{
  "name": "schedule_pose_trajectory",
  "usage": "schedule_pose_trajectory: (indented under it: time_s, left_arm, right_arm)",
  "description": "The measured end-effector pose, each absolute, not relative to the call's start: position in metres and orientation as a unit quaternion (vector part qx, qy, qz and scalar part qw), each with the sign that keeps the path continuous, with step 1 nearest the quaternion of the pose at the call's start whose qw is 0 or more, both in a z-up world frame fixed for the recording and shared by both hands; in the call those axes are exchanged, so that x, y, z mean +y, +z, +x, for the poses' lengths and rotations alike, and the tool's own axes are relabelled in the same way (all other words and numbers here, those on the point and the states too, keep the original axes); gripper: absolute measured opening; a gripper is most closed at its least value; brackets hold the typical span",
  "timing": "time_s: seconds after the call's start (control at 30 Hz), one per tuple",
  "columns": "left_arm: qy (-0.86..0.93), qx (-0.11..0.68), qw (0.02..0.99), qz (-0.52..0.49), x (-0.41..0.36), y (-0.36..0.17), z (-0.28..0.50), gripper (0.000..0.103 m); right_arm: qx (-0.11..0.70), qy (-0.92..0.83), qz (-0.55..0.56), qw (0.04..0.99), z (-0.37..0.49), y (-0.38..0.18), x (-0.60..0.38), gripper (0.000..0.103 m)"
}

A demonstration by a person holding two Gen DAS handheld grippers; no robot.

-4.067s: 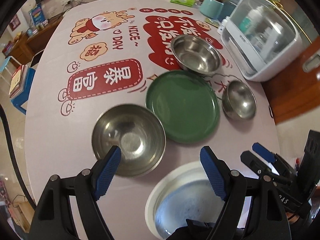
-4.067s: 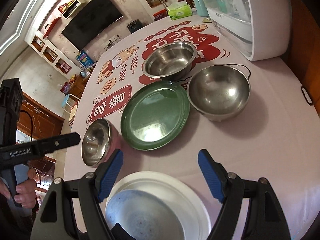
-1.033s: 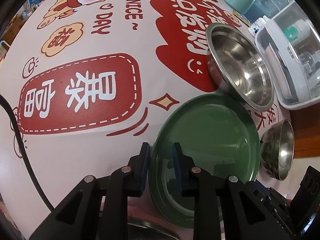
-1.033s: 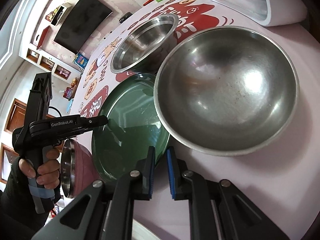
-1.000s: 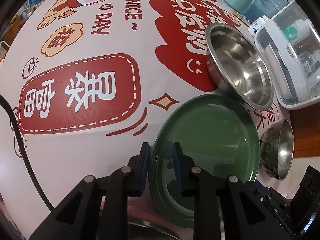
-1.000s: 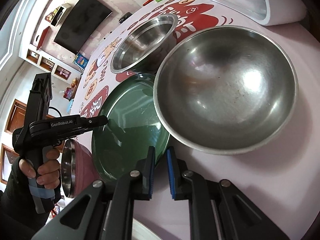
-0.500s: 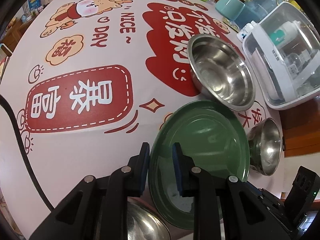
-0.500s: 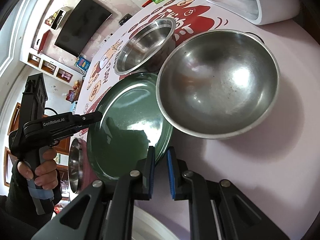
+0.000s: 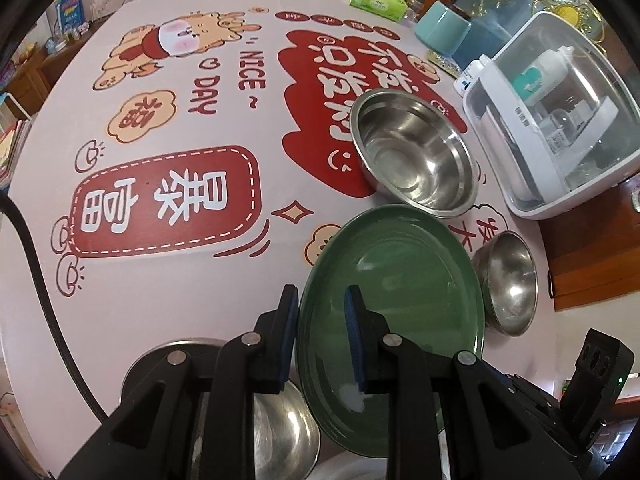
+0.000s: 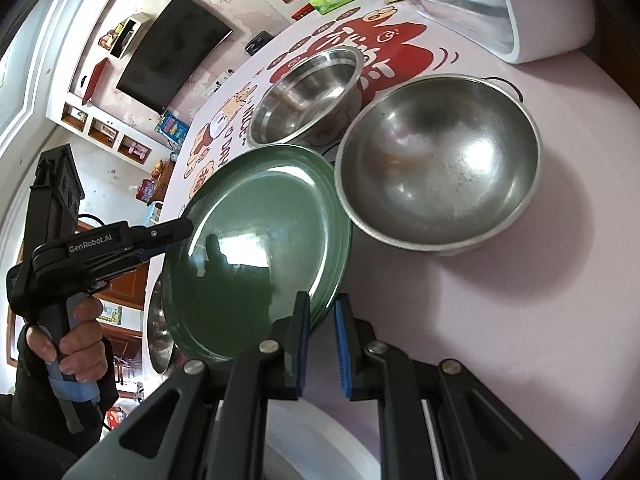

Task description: Organize plates and bowls

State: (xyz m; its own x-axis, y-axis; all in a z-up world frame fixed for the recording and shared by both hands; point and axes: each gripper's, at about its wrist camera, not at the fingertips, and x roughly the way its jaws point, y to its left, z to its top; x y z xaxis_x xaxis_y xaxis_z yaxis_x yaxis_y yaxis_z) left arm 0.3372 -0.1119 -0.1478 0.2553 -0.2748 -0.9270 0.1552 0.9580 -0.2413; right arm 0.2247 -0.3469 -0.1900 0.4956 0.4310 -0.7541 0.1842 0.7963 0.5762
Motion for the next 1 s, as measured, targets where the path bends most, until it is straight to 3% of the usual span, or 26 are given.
schedule_pose_trajectory:
  time_s: [1.0]
  left_arm:
    - [-0.132,0.569,0.807,-0.086,-0.075,-0.113,0.228,0.021]
  right_arm:
    - [0.438,0.093,0.244,0.86,0.174,-0.129,-0.329,0.012]
